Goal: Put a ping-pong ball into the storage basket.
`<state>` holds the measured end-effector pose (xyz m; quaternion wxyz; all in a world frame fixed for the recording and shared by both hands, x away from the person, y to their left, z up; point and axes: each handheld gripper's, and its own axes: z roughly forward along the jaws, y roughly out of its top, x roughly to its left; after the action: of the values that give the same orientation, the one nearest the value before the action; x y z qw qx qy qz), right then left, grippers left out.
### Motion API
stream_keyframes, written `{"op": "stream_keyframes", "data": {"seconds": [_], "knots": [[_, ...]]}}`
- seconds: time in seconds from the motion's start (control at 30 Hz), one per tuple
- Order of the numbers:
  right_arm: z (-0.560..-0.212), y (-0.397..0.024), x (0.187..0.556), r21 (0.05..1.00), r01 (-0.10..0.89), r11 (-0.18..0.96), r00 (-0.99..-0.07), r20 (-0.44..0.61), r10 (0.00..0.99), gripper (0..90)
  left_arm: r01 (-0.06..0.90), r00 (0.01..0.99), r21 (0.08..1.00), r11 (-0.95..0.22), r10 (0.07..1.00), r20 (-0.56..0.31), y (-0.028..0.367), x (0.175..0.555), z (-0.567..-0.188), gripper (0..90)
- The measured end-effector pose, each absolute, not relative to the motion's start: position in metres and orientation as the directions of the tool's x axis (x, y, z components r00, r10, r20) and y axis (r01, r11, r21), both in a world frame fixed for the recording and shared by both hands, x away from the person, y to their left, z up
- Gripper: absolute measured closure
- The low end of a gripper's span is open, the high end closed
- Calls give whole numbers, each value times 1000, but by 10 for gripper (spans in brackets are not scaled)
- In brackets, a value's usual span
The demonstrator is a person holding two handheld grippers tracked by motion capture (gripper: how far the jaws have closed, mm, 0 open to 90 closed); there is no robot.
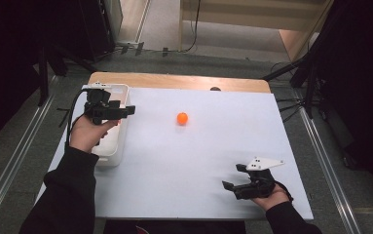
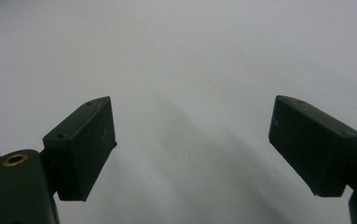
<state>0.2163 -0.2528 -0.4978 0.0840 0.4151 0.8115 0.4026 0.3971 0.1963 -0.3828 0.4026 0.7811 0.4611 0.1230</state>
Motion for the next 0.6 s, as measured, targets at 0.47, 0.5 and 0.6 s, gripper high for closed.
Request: {"op": "stream_keyframes", "data": {"seconds": [0.47, 0.5, 0.6], "knots": [[-498, -251, 219, 726, 595, 345, -655, 189, 732, 131, 603, 605, 745, -287, 773, -192, 179, 389, -386, 319], [-498, -251, 219, 725, 596, 344, -654, 191, 732, 131, 600, 610, 746, -288, 768, -194, 178, 389, -387, 319], [-498, -251, 219, 725, 594, 348, -658, 190, 728, 131, 598, 619, 748, -287, 758, -204, 173, 389, -389, 319]]}}
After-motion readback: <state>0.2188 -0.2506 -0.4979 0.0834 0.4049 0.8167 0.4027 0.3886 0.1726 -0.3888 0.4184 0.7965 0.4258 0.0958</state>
